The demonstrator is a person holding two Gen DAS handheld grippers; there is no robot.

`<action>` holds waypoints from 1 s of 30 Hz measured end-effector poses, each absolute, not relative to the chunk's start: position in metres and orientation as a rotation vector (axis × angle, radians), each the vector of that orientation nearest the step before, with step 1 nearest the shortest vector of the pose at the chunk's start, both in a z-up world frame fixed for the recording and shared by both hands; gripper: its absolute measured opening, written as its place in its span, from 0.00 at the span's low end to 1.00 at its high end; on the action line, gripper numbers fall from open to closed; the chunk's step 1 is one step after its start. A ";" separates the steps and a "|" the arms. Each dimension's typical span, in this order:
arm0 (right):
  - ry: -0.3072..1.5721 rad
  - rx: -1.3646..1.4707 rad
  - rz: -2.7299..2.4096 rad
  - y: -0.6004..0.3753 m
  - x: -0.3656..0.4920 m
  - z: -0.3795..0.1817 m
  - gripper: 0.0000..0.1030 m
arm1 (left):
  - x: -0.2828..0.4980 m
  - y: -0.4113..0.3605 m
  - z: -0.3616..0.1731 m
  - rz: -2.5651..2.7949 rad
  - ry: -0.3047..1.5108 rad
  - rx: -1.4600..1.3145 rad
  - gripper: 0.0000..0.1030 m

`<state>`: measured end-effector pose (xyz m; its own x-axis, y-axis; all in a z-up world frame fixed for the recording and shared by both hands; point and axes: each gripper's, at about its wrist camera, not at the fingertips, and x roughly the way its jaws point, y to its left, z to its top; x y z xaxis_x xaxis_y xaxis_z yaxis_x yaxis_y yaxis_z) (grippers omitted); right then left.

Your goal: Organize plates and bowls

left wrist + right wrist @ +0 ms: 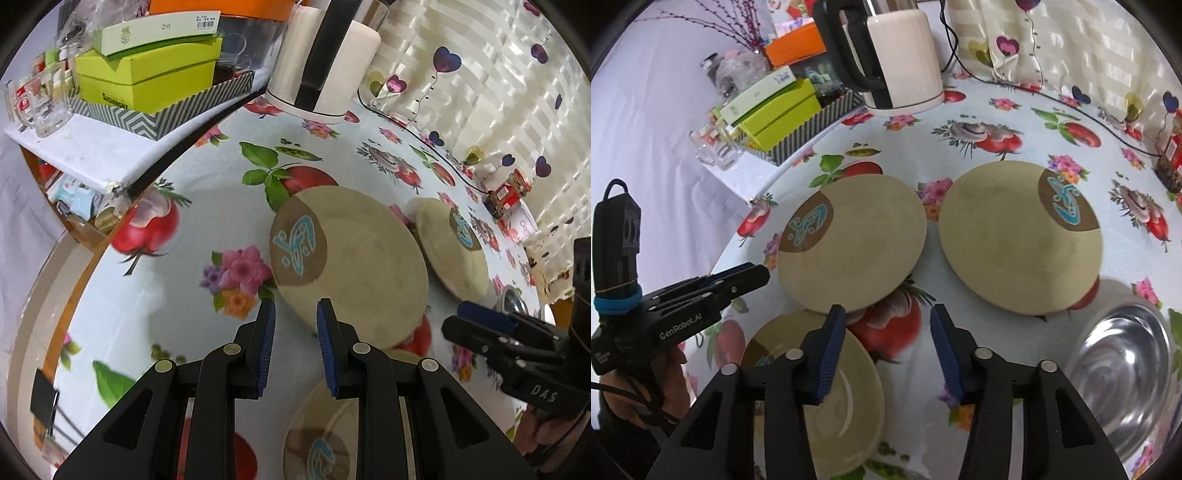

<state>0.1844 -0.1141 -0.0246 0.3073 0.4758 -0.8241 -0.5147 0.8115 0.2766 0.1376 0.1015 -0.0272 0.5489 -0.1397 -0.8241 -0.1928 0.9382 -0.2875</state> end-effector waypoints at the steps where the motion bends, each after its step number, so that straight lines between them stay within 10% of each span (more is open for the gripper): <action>1: 1.082 -0.036 0.654 -0.112 0.188 -0.027 0.43 | 0.140 0.102 -0.028 0.031 0.995 -0.368 0.23; 30: 1.127 0.030 0.633 -0.093 0.229 -0.051 0.26 | 0.165 0.110 -0.038 0.024 0.979 -0.388 0.23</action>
